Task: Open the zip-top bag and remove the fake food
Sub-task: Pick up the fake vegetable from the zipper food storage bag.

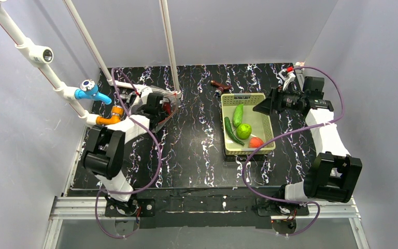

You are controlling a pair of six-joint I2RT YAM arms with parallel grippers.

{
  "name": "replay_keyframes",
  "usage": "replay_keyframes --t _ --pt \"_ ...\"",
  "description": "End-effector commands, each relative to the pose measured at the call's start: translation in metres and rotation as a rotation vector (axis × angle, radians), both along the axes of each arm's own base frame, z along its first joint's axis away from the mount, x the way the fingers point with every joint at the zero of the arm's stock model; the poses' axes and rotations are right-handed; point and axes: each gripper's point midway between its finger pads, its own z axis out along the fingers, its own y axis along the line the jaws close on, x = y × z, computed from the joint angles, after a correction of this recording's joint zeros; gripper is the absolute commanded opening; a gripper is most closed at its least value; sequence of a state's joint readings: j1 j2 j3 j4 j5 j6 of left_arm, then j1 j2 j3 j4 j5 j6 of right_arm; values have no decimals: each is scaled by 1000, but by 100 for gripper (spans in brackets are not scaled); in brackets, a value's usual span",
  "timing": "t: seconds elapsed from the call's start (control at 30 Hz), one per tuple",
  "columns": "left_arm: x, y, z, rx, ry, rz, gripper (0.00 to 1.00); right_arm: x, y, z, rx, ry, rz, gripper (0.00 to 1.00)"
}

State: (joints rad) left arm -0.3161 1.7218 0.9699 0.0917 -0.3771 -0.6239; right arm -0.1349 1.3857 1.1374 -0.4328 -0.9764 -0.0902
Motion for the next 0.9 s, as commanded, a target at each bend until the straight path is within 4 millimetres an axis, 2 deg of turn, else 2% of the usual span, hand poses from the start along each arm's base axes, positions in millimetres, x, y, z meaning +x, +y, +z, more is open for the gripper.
replay_keyframes --t 0.0,0.13,0.27,0.3,0.33,0.37,0.53,0.63,0.67,0.7,0.73,0.87 --pt "-18 -15 33 -72 -52 -109 0 -1 6 18 5 -47 39 84" --pt "-32 -29 28 -129 -26 -184 0 -5 11 15 7 -32 54 84" --pt "-30 -43 29 -178 -33 -240 0 -9 14 16 7 -37 61 84" --pt "-29 -46 30 -190 -38 -248 0 31 -52 -25 -330 -3 -310 84" --pt "-28 -49 32 -201 -41 -258 0 -8 13 16 -1 -55 55 84" --pt "-29 -52 34 -209 -45 -268 0 -15 19 22 37 -65 99 84" --pt "-38 -59 48 -174 -48 -304 0 -15 20 23 41 -64 104 84" --pt "-44 -56 43 -134 -25 -305 0 -13 18 21 16 -108 120 84" --pt "-44 -55 39 -123 -10 -300 5 -12 18 20 13 -113 123 84" --pt "-42 -53 35 -110 5 -290 19 -12 18 20 13 -111 123 84" --pt "-39 -53 34 -102 13 -284 25 -12 18 19 13 -111 123 84" --pt "-19 -56 29 -61 15 -277 38 -12 18 20 13 -113 123 84"
